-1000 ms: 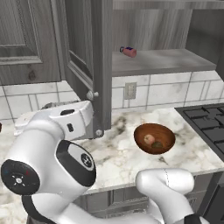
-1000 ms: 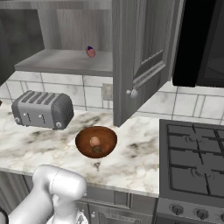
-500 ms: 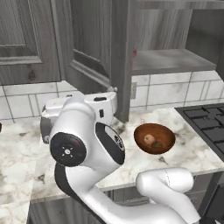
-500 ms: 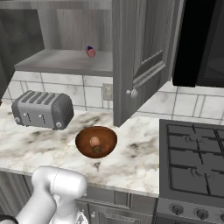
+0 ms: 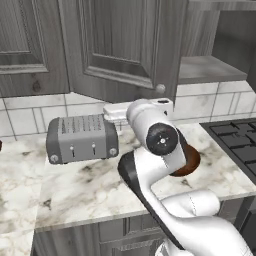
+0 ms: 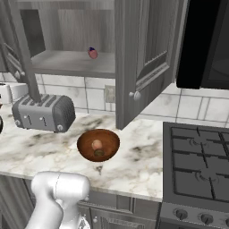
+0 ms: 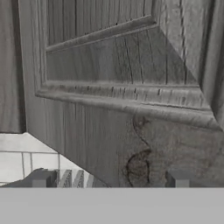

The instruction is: Open the cabinet. Pick the kiwi and peach from the cabinet and place them into the bowl. Then close the cabinet.

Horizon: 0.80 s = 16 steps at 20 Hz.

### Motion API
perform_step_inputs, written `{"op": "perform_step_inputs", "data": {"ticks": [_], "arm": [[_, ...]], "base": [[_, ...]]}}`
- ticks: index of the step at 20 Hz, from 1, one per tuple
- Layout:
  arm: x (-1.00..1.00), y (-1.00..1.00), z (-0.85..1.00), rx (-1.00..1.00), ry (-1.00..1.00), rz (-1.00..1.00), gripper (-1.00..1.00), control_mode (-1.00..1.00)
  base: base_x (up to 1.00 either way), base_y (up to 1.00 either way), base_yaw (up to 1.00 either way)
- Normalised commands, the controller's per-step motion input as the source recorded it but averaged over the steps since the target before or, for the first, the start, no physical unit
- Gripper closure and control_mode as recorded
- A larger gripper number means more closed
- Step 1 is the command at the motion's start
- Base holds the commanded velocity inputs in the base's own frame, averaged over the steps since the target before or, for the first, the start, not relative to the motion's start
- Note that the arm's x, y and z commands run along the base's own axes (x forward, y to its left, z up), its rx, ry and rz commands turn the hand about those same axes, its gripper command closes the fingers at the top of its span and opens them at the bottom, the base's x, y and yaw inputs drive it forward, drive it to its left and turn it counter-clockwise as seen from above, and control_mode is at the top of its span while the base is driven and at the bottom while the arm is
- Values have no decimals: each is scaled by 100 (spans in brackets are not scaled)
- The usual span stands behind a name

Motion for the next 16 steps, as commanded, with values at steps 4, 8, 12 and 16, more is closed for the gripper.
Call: {"op": "perform_step_inputs", "data": {"ticks": [4, 8, 12, 16], "arm": [[100, -71, -58, 5, 0, 24, -100, -100], [100, -55, -40, 9, 7, 19, -100, -100], [100, -29, -3, 16, 29, 4, -100, -100], [100, -7, 0, 13, 41, 0, -100, -100]], "base": [[0, 0, 0], [0, 0, 0], [0, 0, 0], [0, 0, 0]]}}
